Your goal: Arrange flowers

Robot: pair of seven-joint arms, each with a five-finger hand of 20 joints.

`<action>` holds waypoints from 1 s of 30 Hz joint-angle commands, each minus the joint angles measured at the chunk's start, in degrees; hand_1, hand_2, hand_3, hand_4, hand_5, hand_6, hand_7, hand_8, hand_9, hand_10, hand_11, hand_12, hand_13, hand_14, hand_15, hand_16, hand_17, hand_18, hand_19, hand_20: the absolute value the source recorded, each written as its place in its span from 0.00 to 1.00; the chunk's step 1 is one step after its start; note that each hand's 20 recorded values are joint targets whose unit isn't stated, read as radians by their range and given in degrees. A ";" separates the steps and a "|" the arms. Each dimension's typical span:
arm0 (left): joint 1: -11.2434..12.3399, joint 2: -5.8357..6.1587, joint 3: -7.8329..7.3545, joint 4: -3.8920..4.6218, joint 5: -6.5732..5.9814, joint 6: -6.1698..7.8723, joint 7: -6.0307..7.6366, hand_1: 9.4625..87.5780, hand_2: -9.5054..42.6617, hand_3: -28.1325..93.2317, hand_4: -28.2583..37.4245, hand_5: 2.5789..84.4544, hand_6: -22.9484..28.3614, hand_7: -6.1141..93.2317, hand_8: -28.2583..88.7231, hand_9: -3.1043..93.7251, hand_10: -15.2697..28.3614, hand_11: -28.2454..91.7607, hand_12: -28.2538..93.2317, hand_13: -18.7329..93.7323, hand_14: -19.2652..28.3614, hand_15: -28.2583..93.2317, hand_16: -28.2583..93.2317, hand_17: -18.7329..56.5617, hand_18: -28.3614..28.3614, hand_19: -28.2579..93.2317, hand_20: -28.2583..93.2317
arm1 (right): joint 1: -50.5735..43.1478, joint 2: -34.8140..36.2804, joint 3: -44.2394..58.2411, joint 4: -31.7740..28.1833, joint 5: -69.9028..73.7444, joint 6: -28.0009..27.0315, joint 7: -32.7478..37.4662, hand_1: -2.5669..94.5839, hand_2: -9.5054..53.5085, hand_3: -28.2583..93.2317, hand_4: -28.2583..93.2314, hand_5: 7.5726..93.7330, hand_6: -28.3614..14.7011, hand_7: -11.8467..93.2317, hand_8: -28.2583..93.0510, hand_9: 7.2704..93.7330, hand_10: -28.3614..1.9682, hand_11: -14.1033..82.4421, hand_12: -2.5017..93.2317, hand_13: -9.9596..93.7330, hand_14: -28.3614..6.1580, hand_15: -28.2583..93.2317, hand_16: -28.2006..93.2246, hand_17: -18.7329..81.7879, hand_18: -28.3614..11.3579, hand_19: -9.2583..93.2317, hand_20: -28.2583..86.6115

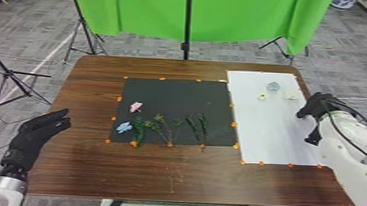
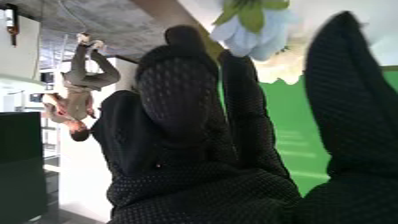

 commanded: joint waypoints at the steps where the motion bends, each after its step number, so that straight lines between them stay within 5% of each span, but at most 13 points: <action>1: 0.72 -0.83 0.02 0.10 0.22 -0.65 -0.58 0.31 0.12 0.78 0.25 0.53 0.56 0.17 0.19 0.48 0.67 0.38 0.32 0.49 0.78 0.36 0.24 0.40 0.74 0.34 0.42 | -1.78 -1.16 -4.54 2.59 -2.68 10.23 -1.88 0.48 0.00 0.79 0.07 0.59 0.71 0.28 0.14 0.75 0.46 0.29 0.21 0.94 0.74 0.74 0.47 0.76 0.27 1.00 0.72; 5: 0.98 -1.05 -0.06 -0.05 0.21 -0.49 -0.62 0.31 0.12 0.78 0.25 0.53 0.56 0.17 0.19 0.48 0.67 0.38 0.32 0.49 0.78 0.36 0.24 0.40 0.74 0.34 0.42 | -1.77 -1.21 -6.17 4.02 -3.41 16.32 -2.14 0.54 0.00 0.78 0.05 0.66 0.73 0.30 0.15 0.81 0.54 0.29 0.25 0.96 0.78 0.74 0.48 0.78 0.29 1.00 0.73; 8: 1.33 -1.34 -0.27 -0.22 0.17 -0.36 -0.58 0.31 0.12 0.78 0.25 0.53 0.56 0.17 0.19 0.48 0.67 0.38 0.32 0.49 0.78 0.36 0.24 0.40 0.74 0.34 0.42 | -2.58 -1.00 -4.93 2.93 -3.54 19.95 -2.26 0.66 0.00 0.70 0.06 0.77 0.70 0.32 0.25 0.91 0.64 0.21 0.37 0.98 0.81 0.74 0.49 0.79 0.31 1.00 0.74; 15: 2.08 -1.08 -1.09 -0.55 0.13 -0.27 -0.80 0.31 0.12 0.78 0.25 0.53 0.56 0.17 0.19 0.48 0.67 0.38 0.32 0.49 0.78 0.36 0.24 0.40 0.74 0.34 0.42 | 0.33 -0.18 -0.08 -8.67 -2.81 23.42 -4.41 0.70 0.00 0.69 0.06 0.84 0.67 0.35 0.29 0.96 0.65 0.22 0.42 0.99 0.82 0.74 0.50 0.81 0.31 1.00 0.75; 20: 2.02 -0.85 -1.11 -0.62 0.14 -0.26 -0.91 0.31 0.12 0.78 0.25 0.53 0.56 0.17 0.19 0.48 0.67 0.38 0.32 0.49 0.78 0.36 0.24 0.40 0.74 0.34 0.42 | 12.56 -2.37 -12.35 -13.48 1.86 22.39 -12.42 0.70 0.00 0.69 0.07 0.84 0.67 0.34 0.29 0.96 0.65 0.22 0.42 0.99 0.82 0.74 0.50 0.81 0.32 1.00 0.75; 30: 0.36 -0.07 0.53 0.22 0.16 -0.72 -1.08 0.31 0.12 0.78 0.25 0.53 0.56 0.17 0.19 0.48 0.67 0.38 0.32 0.49 0.78 0.36 0.24 0.40 0.74 0.34 0.42 | 28.65 -16.49 -37.45 -7.16 4.29 17.40 -23.68 0.68 0.00 0.70 0.06 0.83 0.70 0.36 0.29 0.96 0.67 0.22 0.43 0.98 0.83 0.75 0.51 0.80 0.32 1.00 0.77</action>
